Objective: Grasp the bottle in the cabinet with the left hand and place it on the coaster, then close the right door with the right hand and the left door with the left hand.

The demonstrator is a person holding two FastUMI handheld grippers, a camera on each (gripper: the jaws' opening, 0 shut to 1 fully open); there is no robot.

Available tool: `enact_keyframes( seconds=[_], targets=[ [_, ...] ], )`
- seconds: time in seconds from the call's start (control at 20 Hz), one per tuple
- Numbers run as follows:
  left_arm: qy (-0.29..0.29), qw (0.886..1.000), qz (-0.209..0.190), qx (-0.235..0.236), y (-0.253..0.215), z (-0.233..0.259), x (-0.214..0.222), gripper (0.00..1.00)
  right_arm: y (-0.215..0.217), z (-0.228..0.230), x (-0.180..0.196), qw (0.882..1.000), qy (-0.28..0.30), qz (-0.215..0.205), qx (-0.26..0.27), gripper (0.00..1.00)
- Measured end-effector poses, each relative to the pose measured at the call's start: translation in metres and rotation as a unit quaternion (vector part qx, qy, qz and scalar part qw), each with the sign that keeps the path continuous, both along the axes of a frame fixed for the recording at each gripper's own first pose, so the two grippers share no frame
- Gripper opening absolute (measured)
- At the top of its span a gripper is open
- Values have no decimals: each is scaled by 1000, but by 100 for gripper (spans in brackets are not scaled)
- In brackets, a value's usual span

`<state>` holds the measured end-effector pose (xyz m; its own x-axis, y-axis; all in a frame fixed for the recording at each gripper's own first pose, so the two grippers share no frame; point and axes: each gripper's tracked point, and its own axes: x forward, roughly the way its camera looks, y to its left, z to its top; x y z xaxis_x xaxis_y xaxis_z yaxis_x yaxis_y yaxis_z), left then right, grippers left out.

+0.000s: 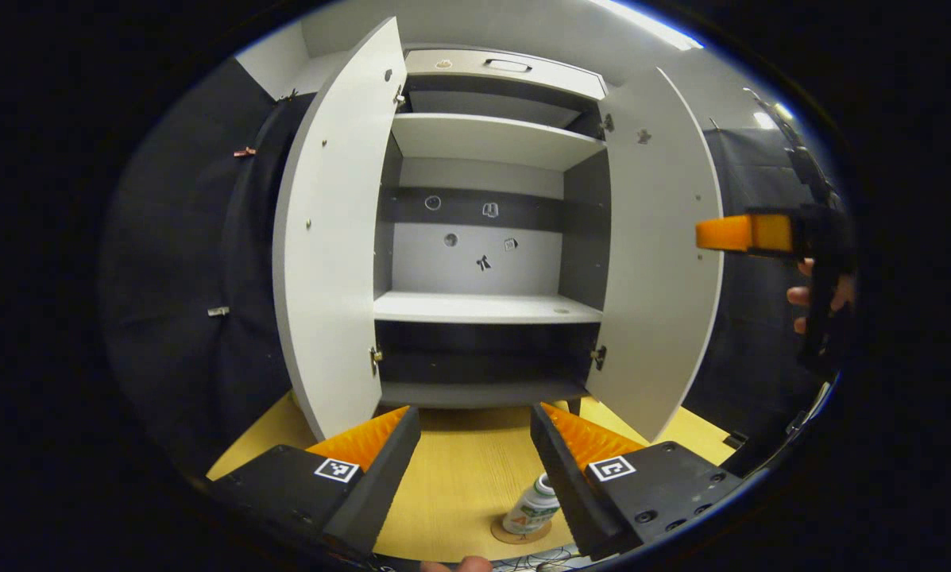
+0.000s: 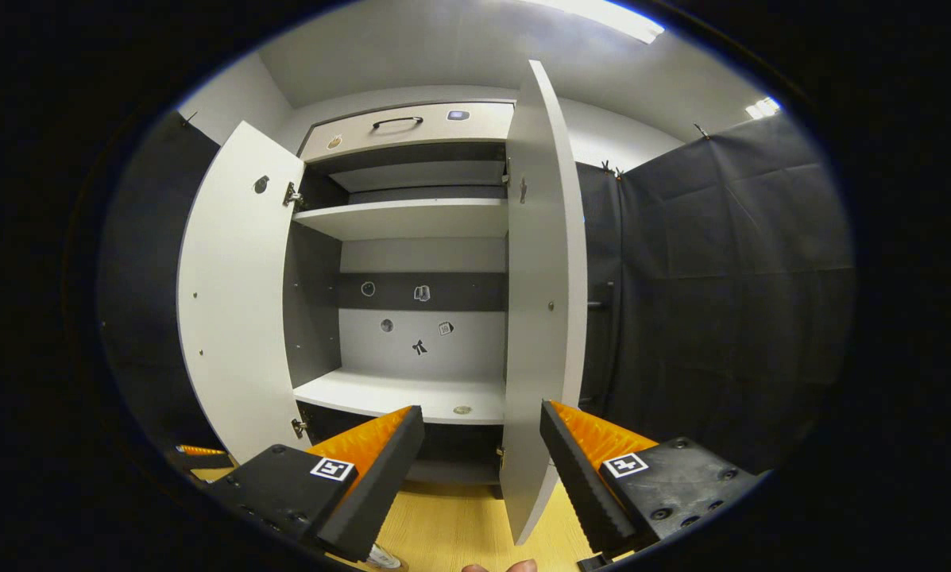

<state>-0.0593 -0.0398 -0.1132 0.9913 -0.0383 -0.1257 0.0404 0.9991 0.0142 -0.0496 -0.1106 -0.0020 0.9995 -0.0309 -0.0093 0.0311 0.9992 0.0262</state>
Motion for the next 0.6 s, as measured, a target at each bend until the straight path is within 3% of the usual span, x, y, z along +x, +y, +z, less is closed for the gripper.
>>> enact_keyframes(
  seconds=[0.3,0.6],
  targets=[
    [-21,998,28,-45,3,76,23,89,-49,15,-2,999,-1,-28,26,98],
    [-33,998,46,-12,8,88,37,89,-114,11,9,997,3,-71,25,98]
  ],
)
